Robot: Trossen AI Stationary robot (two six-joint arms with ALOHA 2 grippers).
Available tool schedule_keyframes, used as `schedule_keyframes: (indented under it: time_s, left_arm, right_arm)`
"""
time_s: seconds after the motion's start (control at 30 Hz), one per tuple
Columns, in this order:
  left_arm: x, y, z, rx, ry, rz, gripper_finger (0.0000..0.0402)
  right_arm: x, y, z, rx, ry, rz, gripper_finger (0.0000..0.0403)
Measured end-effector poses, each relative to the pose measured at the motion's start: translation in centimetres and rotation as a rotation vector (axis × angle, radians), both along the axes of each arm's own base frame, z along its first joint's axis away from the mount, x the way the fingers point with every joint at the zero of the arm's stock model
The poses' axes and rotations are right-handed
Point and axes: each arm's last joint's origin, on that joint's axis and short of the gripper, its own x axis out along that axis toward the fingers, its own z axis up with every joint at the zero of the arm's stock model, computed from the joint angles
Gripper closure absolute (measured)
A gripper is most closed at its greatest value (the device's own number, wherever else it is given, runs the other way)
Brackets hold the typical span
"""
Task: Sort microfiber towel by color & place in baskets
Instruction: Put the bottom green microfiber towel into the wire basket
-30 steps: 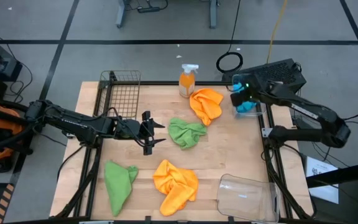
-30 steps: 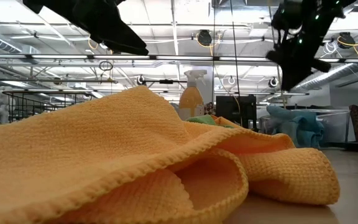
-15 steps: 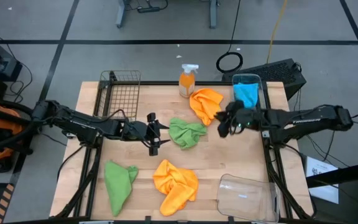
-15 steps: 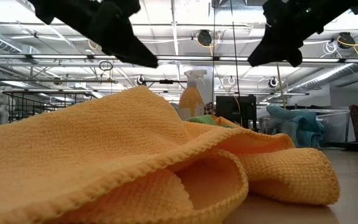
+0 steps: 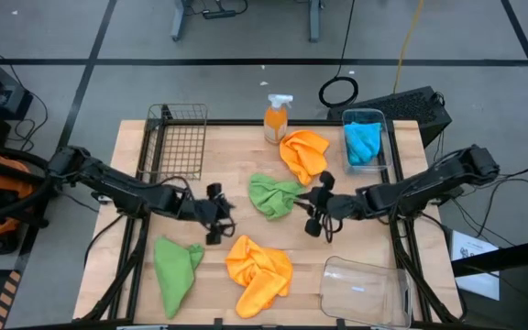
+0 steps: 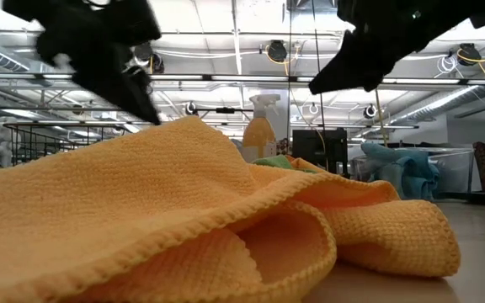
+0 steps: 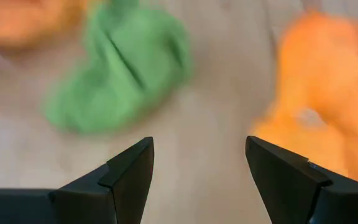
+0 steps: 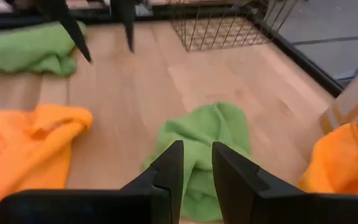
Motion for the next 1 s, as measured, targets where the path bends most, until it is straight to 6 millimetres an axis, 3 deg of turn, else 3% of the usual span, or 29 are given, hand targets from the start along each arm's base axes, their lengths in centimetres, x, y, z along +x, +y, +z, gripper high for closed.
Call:
schedule_keyframes:
  time_s: [0.23, 0.53, 0.8, 1.0]
  left_arm:
    - [-3.4, -2.3, -0.9, -0.251, 0.306, -0.016, 0.0141]
    - [-6.5, -4.9, -1.4, -0.404, 0.592, -0.029, 0.0141]
    - [-8.5, -7.9, -1.4, -0.341, 0.563, -0.075, 0.0141]
    - [-8.8, -8.4, -1.6, -0.264, 0.485, -0.016, 0.0141]
  right_arm:
    - [1.0, 0.3, -2.1, -0.011, 0.067, -0.001, 0.0328]
    - [2.1, 1.3, -2.4, 0.011, 0.001, 0.079, 0.0328]
    - [2.2, 1.3, -2.2, -0.001, -0.021, 0.089, 0.0328]
    - [2.3, 1.4, -1.9, -0.03, -0.037, 0.108, 0.0328]
